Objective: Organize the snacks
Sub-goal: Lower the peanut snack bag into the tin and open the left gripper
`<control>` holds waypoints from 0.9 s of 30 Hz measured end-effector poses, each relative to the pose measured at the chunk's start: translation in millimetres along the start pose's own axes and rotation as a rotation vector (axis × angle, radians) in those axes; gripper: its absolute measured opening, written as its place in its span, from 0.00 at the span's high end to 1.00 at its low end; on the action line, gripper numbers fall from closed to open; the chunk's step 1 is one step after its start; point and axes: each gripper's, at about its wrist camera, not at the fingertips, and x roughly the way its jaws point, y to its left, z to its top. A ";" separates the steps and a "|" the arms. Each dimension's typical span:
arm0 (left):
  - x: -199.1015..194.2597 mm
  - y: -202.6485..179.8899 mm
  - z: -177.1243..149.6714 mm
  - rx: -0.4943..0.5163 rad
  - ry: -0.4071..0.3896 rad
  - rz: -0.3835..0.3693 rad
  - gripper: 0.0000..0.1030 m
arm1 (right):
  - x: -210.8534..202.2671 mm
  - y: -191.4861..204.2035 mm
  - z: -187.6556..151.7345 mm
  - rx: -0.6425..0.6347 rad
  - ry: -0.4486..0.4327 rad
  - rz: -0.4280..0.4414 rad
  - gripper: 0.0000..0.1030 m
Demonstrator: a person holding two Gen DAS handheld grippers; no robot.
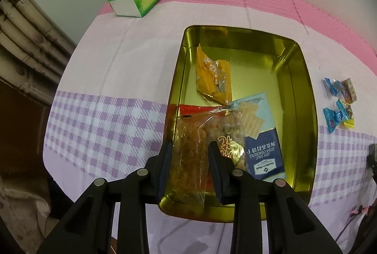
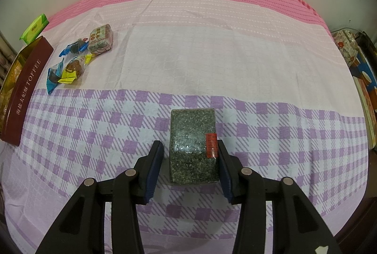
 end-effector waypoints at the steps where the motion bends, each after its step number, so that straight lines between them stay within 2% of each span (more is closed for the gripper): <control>1: -0.7 0.8 0.2 -0.005 -0.001 -0.007 0.68 | 0.1 0.3 -0.3 -0.001 0.001 0.000 0.59; 5: -2.3 6.8 -1.9 -0.042 -0.019 -0.038 0.65 | 0.1 0.1 -0.2 -0.003 0.000 -0.001 0.59; 9: -2.6 11.2 -6.5 -0.069 -0.043 -0.050 0.56 | 0.4 0.4 -0.5 -0.008 0.002 0.000 0.57; 14: -7.5 17.4 -11.7 -0.104 -0.100 -0.070 0.53 | 0.2 1.2 -0.8 -0.004 0.001 0.000 0.55; 17: -10.4 18.9 -14.0 -0.106 -0.131 -0.065 0.46 | 0.5 2.2 -0.9 -0.009 -0.003 -0.002 0.55; 25: -20.8 18.0 -24.7 -0.086 -0.228 -0.005 0.40 | 0.5 3.0 -1.2 -0.006 -0.003 -0.002 0.55; 27: -23.7 20.3 -25.8 -0.091 -0.248 -0.004 0.34 | 0.6 2.3 -0.6 -0.012 -0.001 -0.006 0.56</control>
